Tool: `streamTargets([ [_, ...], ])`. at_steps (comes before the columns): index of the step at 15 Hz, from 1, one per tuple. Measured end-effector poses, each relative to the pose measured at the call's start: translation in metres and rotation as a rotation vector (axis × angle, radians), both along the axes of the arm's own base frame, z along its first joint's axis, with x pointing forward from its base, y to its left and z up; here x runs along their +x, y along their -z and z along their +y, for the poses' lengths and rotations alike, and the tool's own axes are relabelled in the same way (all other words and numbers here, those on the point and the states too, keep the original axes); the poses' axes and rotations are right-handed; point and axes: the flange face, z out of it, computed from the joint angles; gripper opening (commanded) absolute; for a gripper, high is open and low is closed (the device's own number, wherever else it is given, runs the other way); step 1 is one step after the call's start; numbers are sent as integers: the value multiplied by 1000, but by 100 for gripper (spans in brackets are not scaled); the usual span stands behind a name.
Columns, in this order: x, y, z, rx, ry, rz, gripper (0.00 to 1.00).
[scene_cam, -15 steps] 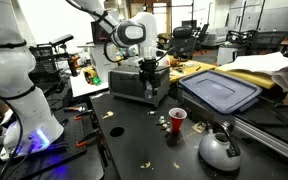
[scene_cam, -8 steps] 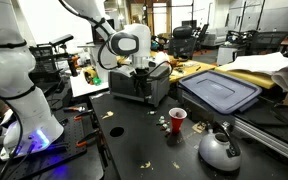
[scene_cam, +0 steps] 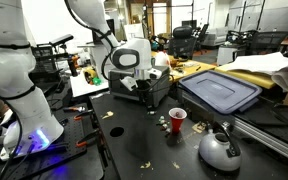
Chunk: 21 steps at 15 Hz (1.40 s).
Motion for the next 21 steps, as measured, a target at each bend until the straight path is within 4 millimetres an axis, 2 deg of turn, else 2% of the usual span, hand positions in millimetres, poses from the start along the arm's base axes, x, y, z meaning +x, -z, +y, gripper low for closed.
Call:
streamTargets([
  [4,0,28,-4,9,46,-6,100],
  [7,4,40,-1,24,80,-7,100],
  [14,20,45,-4,46,132,-28,100],
  [21,22,51,-10,60,199,-43,100],
])
